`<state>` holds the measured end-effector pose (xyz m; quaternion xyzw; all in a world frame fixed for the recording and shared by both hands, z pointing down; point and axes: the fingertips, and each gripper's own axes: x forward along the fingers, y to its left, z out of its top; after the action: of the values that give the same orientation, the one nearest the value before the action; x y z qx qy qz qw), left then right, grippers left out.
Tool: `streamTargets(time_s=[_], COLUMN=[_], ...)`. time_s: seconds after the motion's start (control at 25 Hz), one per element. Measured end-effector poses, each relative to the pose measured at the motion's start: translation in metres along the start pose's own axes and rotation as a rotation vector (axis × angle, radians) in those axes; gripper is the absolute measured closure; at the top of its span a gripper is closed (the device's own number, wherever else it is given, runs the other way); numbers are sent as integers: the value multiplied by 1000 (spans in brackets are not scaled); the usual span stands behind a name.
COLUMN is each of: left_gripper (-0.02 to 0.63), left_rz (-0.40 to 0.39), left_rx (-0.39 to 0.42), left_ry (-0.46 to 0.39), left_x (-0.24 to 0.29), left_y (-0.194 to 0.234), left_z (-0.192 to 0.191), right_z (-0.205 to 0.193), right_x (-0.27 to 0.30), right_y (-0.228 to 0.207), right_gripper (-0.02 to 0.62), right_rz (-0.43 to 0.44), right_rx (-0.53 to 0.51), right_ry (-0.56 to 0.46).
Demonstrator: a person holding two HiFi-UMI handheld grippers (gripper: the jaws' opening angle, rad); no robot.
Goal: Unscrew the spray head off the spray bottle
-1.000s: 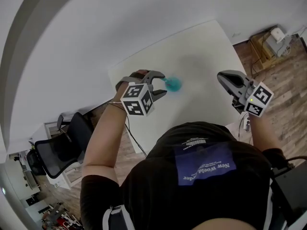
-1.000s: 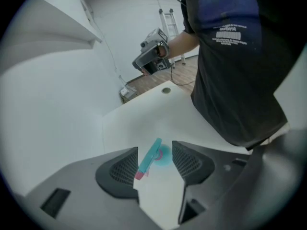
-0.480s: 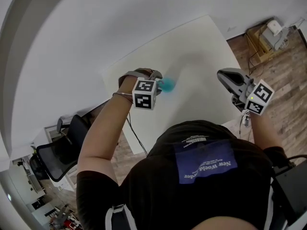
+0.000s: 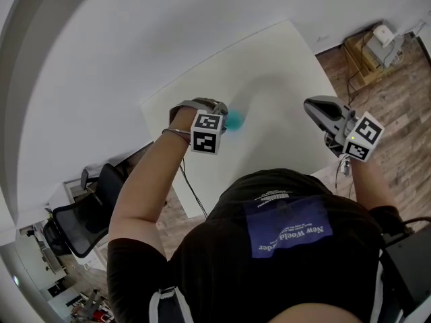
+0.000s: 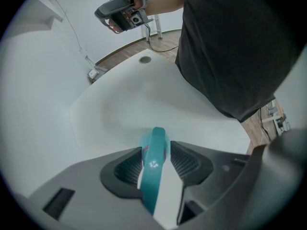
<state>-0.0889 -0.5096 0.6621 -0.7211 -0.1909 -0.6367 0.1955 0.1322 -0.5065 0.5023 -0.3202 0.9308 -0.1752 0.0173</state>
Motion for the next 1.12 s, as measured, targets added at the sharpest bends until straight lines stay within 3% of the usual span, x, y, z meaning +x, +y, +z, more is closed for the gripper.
streamTargets(time_s=[0.08, 0.64, 1.12], left_gripper=[436, 454, 456], left_rz=[-8, 1, 132], left_rx=[5, -72, -340], left_ry=[2, -61, -373], left_x=[0, -7, -55], left_y=[-2, 1, 5], left_z=[-1, 0, 21], right_z=[0, 1, 6], right_x=[1, 3, 18], right_y=[2, 0, 8], right_gripper=[600, 600, 600], right_rz=[3, 14, 65], right_rx=[-1, -9, -17], right_ry=[0, 6, 19])
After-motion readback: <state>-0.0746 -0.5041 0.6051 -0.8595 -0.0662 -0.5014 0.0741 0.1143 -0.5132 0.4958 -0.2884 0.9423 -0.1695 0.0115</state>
